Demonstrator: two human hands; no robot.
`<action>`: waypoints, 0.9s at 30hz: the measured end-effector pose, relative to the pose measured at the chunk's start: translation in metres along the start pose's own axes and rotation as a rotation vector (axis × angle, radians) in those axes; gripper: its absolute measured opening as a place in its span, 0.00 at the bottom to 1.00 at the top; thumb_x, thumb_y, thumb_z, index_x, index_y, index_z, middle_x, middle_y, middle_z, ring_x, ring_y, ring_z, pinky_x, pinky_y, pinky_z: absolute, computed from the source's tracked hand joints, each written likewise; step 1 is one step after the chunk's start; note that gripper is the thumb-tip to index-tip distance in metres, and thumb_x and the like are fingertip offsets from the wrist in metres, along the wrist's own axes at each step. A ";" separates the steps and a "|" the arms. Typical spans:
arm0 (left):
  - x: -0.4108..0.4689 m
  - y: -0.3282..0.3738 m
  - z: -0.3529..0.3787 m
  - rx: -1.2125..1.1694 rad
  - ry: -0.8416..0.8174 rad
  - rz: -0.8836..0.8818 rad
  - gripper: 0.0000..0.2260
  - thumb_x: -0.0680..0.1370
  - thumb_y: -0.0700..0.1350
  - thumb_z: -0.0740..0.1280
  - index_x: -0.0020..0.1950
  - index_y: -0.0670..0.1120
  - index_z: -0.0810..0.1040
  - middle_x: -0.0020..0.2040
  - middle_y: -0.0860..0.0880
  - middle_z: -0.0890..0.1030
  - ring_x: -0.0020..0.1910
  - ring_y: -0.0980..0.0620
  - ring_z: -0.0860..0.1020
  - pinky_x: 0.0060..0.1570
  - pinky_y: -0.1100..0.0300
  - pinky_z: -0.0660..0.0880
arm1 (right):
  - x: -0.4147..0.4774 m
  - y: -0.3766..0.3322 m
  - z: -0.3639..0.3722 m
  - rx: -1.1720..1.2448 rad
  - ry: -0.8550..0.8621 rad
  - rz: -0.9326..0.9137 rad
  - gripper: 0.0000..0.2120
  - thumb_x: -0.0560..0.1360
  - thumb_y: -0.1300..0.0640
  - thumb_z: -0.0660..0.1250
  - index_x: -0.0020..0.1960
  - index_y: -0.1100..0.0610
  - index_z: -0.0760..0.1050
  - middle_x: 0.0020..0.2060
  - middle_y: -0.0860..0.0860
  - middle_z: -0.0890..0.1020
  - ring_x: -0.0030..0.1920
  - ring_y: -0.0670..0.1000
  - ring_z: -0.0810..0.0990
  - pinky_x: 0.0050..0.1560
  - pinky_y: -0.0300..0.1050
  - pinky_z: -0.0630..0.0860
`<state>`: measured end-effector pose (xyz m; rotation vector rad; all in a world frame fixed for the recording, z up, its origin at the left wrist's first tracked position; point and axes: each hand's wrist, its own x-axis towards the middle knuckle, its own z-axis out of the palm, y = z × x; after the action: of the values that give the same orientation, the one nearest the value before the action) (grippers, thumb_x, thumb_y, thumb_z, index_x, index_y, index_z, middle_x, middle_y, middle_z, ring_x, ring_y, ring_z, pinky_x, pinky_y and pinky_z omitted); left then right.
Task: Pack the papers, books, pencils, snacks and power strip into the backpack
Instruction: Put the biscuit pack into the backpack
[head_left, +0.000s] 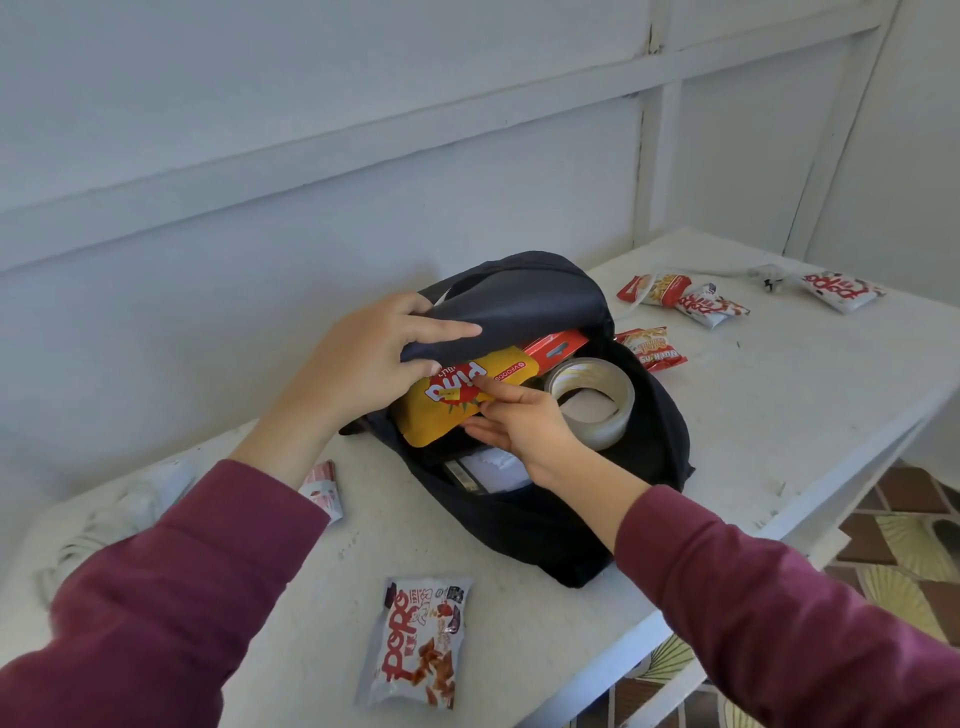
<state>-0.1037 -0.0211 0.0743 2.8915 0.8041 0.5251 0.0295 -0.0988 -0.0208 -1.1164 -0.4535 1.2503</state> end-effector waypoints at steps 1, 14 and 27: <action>0.000 0.000 0.000 0.000 -0.003 0.001 0.22 0.75 0.40 0.67 0.64 0.61 0.72 0.53 0.56 0.68 0.50 0.59 0.65 0.45 0.68 0.61 | 0.002 0.000 0.003 0.008 -0.003 -0.004 0.16 0.78 0.71 0.59 0.62 0.60 0.75 0.56 0.60 0.80 0.47 0.53 0.83 0.47 0.43 0.81; -0.003 -0.010 0.005 -0.019 0.002 0.052 0.23 0.75 0.40 0.68 0.64 0.62 0.72 0.51 0.55 0.70 0.49 0.56 0.69 0.41 0.70 0.63 | 0.003 0.023 0.010 0.031 0.054 -0.137 0.18 0.78 0.68 0.60 0.66 0.57 0.73 0.56 0.54 0.80 0.52 0.52 0.80 0.50 0.41 0.78; -0.008 -0.007 0.009 -0.173 0.098 -0.101 0.24 0.73 0.41 0.71 0.64 0.62 0.73 0.57 0.57 0.74 0.53 0.61 0.69 0.45 0.73 0.64 | 0.004 0.007 0.006 -0.058 -0.031 -0.080 0.21 0.79 0.68 0.58 0.69 0.56 0.68 0.50 0.51 0.81 0.48 0.50 0.82 0.49 0.41 0.80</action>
<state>-0.1102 -0.0186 0.0625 2.6702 0.8655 0.6935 0.0226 -0.0931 -0.0251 -1.1184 -0.5561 1.1927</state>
